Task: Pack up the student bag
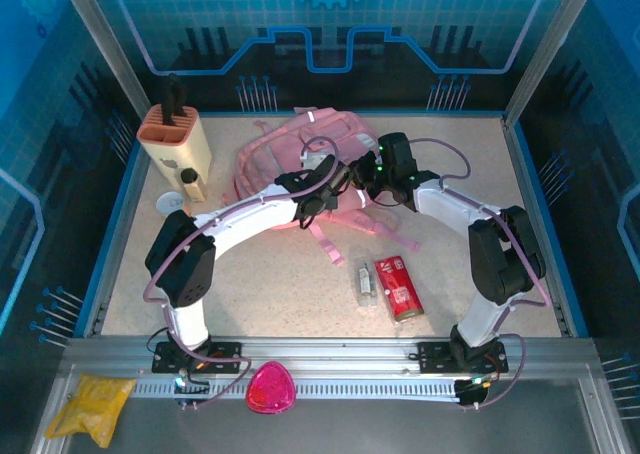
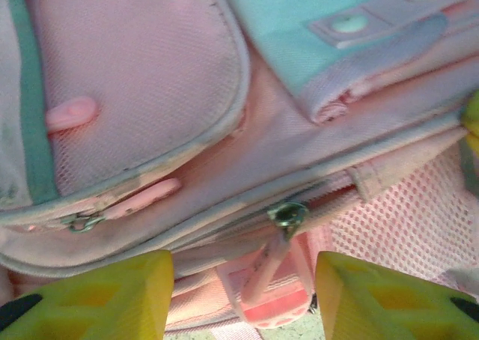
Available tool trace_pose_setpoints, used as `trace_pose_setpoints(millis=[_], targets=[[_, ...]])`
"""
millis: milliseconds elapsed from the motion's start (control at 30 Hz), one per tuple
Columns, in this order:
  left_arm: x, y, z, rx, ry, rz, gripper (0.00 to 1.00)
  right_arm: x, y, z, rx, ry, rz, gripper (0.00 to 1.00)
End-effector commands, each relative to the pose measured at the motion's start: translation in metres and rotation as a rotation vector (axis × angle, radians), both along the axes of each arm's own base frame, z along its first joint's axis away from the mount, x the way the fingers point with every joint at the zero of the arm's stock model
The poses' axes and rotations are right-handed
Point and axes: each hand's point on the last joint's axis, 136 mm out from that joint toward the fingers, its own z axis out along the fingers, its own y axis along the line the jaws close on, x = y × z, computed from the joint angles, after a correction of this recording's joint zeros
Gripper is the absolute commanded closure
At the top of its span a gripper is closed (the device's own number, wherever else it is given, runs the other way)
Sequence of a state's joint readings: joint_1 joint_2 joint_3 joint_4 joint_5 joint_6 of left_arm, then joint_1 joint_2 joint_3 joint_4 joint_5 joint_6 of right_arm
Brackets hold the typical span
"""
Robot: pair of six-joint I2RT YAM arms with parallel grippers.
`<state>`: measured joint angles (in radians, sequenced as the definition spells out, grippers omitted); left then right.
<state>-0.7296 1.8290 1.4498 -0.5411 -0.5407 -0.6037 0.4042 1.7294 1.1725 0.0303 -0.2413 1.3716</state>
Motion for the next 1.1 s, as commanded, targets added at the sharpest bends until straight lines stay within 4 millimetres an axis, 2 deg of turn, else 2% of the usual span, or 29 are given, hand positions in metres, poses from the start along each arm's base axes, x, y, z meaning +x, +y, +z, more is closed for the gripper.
trace_pose_setpoints(millis=[0,167,267,500,800,900,1067], targets=[[-0.004,-0.008,0.001,0.030,0.010,-0.112,0.46,0.006,0.011,0.065,0.065,-0.176,0.031,1.00],[0.003,-0.021,-0.006,0.034,0.010,-0.172,0.51,0.006,0.013,0.062,0.065,-0.168,0.033,1.00],[0.009,-0.015,-0.008,0.069,0.010,-0.138,0.55,0.006,0.013,0.062,0.062,-0.170,0.035,1.00],[0.017,-0.006,-0.021,0.033,0.047,-0.081,0.65,0.005,0.014,0.060,0.059,-0.170,0.036,1.00],[0.031,-0.007,-0.008,0.012,0.012,-0.051,0.77,0.001,0.017,0.051,0.059,-0.157,0.047,1.00],[0.035,0.003,-0.012,0.019,0.027,-0.005,0.84,0.001,0.017,0.050,0.057,-0.157,0.046,1.00],[0.034,0.002,-0.014,-0.010,0.047,-0.012,0.93,0.001,0.015,0.049,0.044,-0.163,0.048,1.00]])
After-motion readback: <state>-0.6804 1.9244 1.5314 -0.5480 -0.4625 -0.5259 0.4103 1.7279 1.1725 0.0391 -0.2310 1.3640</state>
